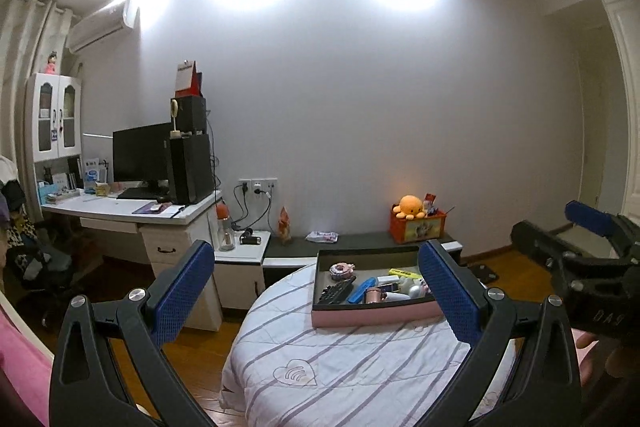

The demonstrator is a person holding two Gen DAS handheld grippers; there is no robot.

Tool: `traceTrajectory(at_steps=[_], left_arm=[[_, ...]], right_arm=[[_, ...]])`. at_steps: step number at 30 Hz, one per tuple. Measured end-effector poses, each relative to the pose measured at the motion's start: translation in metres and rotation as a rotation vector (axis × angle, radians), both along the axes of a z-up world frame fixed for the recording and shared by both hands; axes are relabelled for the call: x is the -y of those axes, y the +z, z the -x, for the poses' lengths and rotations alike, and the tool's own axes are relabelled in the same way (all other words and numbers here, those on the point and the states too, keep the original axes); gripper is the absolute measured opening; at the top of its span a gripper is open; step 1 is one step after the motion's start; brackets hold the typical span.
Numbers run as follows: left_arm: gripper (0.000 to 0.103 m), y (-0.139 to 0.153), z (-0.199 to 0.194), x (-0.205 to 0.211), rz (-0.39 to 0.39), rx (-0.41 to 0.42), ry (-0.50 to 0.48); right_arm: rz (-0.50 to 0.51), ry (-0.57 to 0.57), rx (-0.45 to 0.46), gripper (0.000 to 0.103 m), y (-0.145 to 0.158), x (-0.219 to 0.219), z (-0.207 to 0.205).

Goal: Organize rigid objects

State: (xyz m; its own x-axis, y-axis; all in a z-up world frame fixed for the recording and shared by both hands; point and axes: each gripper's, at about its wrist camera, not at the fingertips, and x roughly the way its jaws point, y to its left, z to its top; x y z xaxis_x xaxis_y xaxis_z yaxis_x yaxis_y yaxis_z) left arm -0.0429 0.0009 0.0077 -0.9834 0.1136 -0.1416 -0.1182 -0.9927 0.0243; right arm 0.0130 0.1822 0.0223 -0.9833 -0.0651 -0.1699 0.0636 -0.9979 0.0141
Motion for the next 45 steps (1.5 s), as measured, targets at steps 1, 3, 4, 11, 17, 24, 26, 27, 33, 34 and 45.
traceTrajectory(at_steps=[1, 3, 4, 11, 17, 24, 26, 27, 33, 34, 45], left_arm=[[0.103, 0.000, -0.005, 0.001, -0.002, -0.009, 0.001], [0.103, 0.000, -0.013, 0.004, -0.003, -0.022, 0.004], [0.103, 0.001, -0.019, 0.007, -0.006, -0.030, 0.004], [0.103, 0.006, -0.046, 0.013, -0.011, -0.074, 0.030], [0.103, 0.010, -0.063, 0.017, -0.023, -0.103, 0.031], [0.103, 0.019, -0.075, 0.019, -0.026, -0.123, 0.021], [0.103, 0.020, -0.077, 0.018, -0.022, -0.128, 0.023], [0.103, 0.021, -0.077, 0.017, -0.020, -0.130, 0.025], [0.103, 0.023, -0.082, 0.017, -0.012, -0.139, 0.041], [0.103, 0.024, -0.083, 0.017, -0.013, -0.141, 0.041], [0.103, 0.026, -0.087, 0.020, -0.014, -0.149, 0.042]], right_arm=[[-0.004, 0.002, -0.004, 0.103, 0.001, 0.003, -0.004], [-0.014, 0.010, -0.016, 0.103, 0.003, 0.009, -0.013], [-0.019, 0.011, -0.020, 0.103, 0.004, 0.011, -0.017], [-0.040, 0.015, -0.069, 0.103, 0.012, 0.023, -0.045], [-0.049, 0.011, -0.110, 0.103, 0.020, 0.030, -0.063], [-0.053, 0.010, -0.133, 0.103, 0.029, 0.031, -0.074], [-0.057, 0.010, -0.137, 0.103, 0.031, 0.032, -0.076], [-0.056, 0.009, -0.143, 0.103, 0.032, 0.032, -0.076], [-0.057, 0.019, -0.155, 0.103, 0.034, 0.032, -0.080], [-0.057, 0.020, -0.157, 0.103, 0.034, 0.032, -0.081], [-0.061, 0.022, -0.161, 0.103, 0.034, 0.035, -0.083]])
